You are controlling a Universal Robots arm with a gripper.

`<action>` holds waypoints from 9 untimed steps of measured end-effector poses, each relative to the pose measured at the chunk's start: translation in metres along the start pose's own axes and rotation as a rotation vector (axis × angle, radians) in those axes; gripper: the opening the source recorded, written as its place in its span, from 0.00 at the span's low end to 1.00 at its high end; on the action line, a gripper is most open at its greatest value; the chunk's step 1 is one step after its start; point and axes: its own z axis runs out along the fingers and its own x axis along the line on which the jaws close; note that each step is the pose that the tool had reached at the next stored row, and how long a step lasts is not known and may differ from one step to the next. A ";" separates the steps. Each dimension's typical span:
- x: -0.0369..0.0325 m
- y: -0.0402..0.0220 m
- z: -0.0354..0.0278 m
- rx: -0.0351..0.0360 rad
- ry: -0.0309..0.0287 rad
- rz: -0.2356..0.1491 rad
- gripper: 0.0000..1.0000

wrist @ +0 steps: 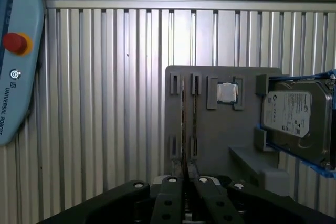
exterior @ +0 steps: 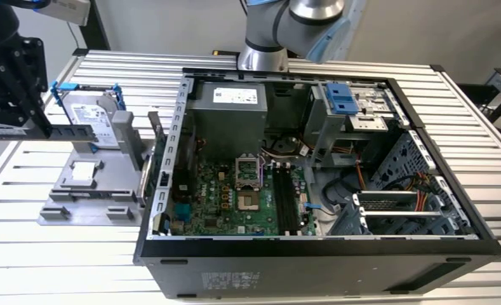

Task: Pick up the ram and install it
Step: 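Pick up the ram and move it above insertion slot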

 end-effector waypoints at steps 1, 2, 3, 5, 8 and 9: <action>0.0000 -0.0022 0.0000 -0.0002 0.0000 0.000 0.00; 0.0000 -0.0043 0.0000 -0.0005 0.0000 0.000 0.00; -0.0001 -0.0065 -0.0001 -0.0009 0.0002 0.000 0.00; -0.0001 -0.0107 -0.0001 -0.0013 0.0001 0.000 0.00; -0.0002 -0.0167 -0.0001 -0.0019 0.0001 0.000 0.00; -0.0002 -0.0189 -0.0002 -0.0020 0.0002 0.000 0.00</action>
